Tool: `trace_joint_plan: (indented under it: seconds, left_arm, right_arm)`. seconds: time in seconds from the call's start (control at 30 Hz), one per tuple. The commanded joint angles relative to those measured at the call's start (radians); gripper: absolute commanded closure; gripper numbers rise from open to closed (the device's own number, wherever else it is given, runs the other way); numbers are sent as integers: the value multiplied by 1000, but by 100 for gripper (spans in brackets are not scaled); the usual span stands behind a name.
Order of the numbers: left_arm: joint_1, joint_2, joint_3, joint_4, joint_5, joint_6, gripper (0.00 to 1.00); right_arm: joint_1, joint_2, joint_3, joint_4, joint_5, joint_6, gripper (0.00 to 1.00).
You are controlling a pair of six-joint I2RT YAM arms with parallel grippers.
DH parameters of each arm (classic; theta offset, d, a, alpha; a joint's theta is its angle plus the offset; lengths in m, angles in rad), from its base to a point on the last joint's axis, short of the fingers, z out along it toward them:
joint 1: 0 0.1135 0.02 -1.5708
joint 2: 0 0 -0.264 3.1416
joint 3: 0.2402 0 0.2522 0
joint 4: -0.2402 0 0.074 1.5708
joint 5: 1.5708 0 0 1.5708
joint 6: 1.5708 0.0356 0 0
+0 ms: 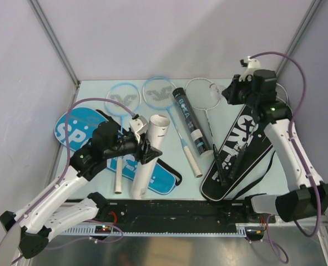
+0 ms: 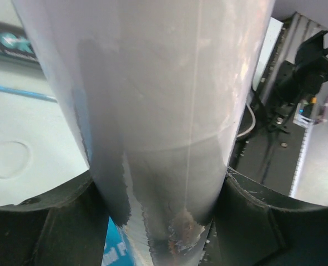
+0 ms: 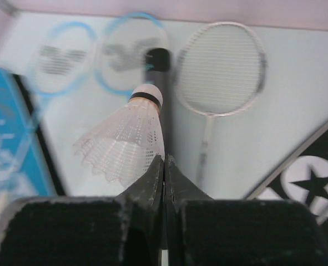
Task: Pack up the badminton gear
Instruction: Pick up the shuttlecock at the center of the board, then place the shuttlecock at the shuttle tube.
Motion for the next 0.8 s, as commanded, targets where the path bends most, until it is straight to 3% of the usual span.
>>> trace_joint_plan:
  seconds: [0.0, 0.17, 0.33, 0.47, 0.77]
  left_arm:
    - [-23, -36, 120, 17, -133, 195, 40]
    - [-31, -10, 172, 3, -292, 352, 42]
    - [-57, 35, 184, -14, -467, 520, 42]
    - [-108, 62, 167, -17, -601, 646, 42]
    - [-194, 74, 161, -16, -640, 714, 44]
  right_arm:
    - [-34, -68, 89, -142, -400, 259, 100]
    - [-38, -134, 107, -102, -650, 404, 100]
    - [-38, -192, 52, 51, -878, 578, 100]
    - [-36, -237, 36, 64, -937, 614, 100]
    - [47, -212, 26, -6, -982, 597, 100]
